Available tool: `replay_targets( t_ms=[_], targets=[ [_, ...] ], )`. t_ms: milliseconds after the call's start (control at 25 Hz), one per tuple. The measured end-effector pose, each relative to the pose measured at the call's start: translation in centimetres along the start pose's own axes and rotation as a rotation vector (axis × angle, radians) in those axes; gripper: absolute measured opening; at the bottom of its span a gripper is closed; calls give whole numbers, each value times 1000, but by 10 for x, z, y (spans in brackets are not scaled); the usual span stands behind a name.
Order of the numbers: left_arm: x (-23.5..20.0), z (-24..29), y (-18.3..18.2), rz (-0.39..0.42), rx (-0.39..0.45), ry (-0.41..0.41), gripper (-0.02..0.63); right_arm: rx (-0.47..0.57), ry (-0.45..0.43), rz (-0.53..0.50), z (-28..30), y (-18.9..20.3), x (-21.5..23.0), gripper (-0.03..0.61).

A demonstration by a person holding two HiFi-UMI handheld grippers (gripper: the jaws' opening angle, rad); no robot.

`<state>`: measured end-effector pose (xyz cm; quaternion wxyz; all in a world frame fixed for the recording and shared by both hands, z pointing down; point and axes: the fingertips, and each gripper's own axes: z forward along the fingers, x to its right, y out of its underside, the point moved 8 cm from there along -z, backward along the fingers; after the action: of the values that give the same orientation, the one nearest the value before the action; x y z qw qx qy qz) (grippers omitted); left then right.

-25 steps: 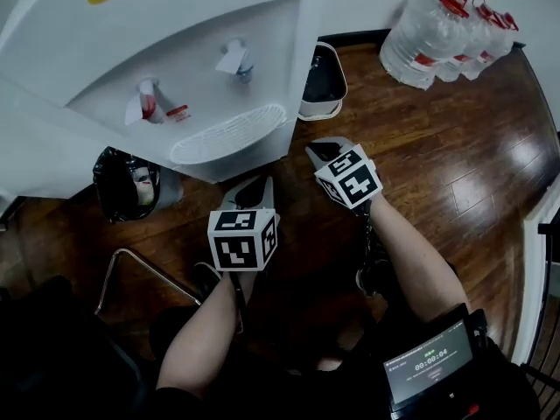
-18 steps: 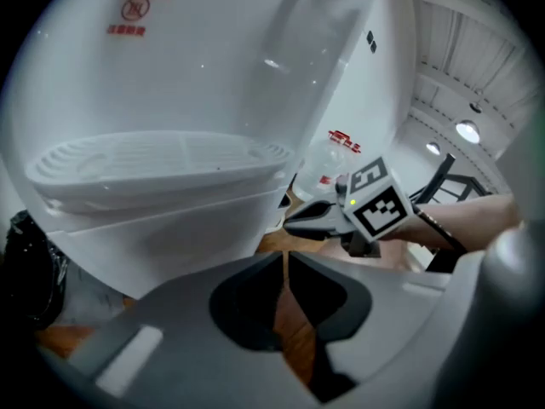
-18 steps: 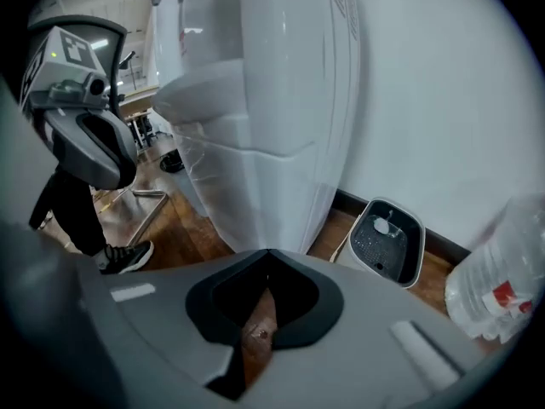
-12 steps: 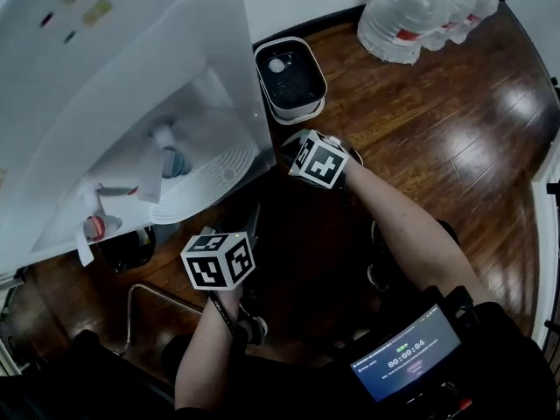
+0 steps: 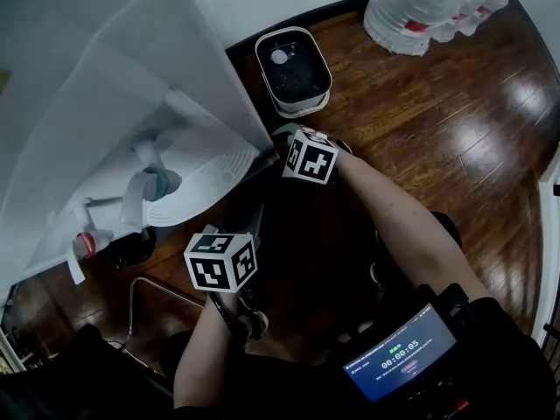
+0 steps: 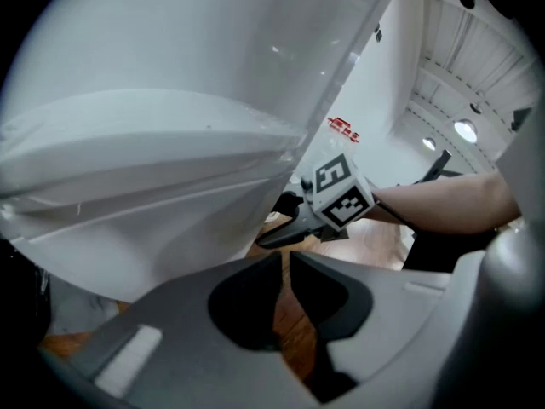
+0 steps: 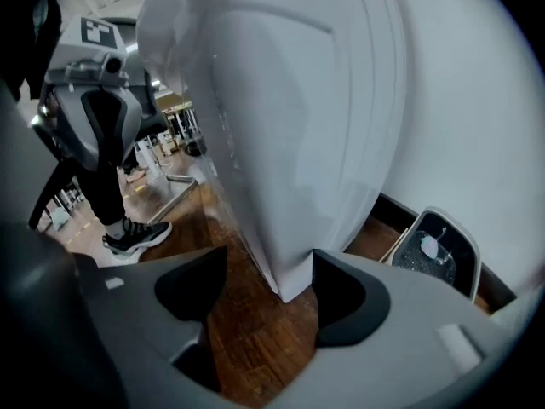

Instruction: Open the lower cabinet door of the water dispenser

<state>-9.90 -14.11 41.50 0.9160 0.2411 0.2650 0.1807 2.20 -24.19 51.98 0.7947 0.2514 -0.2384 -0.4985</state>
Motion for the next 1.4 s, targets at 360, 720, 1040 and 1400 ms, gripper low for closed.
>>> replay_targets(
  t_ms=[360, 720, 1040, 1400],
  targets=[
    [-2, -24, -1, -8, 39, -34, 52, 25, 102, 56, 16, 8, 4, 290],
    [2, -36, 11, -33, 47, -22, 52, 52, 119, 138, 16, 10, 3, 277],
    [9, -42, 15, -31, 66, -24, 50, 5, 114, 156, 10, 19, -18, 268],
    [16, -65, 28, -65, 119, -49, 50, -67, 90, 151, -4, 34, -51, 221]
  ],
)
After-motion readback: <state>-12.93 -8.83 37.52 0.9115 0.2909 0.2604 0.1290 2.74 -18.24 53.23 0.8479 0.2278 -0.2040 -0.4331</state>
